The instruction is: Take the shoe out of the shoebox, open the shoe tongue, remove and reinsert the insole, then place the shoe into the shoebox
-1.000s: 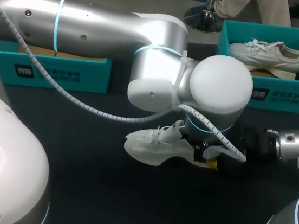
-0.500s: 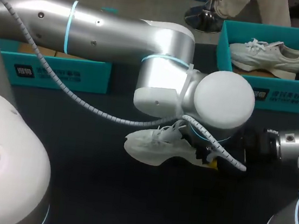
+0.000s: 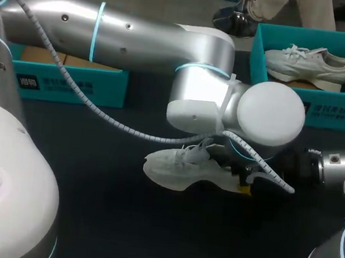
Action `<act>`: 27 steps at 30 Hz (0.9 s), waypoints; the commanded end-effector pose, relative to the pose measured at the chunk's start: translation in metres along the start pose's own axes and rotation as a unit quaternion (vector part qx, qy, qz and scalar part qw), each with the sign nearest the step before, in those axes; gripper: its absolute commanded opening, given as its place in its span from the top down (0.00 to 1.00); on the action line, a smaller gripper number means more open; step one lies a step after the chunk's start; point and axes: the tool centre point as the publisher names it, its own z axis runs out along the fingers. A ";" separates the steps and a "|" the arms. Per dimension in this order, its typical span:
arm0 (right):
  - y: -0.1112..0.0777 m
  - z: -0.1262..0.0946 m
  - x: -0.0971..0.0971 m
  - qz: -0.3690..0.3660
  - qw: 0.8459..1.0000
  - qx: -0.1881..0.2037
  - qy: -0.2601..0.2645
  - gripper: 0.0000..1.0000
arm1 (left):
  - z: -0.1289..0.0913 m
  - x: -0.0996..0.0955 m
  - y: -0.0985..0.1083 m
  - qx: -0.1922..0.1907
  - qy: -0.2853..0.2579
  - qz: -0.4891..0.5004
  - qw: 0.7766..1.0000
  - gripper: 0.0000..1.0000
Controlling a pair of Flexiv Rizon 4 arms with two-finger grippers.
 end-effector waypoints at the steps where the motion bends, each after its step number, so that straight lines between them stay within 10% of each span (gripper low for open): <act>1: -0.001 0.001 0.000 0.000 1.000 0.001 0.000 1.00 | -0.001 0.000 0.001 0.001 0.002 0.001 1.000 1.00; 27: -0.001 0.001 0.000 0.000 1.000 0.001 0.000 1.00 | -0.065 -0.022 -0.025 0.076 0.047 -0.066 0.994 1.00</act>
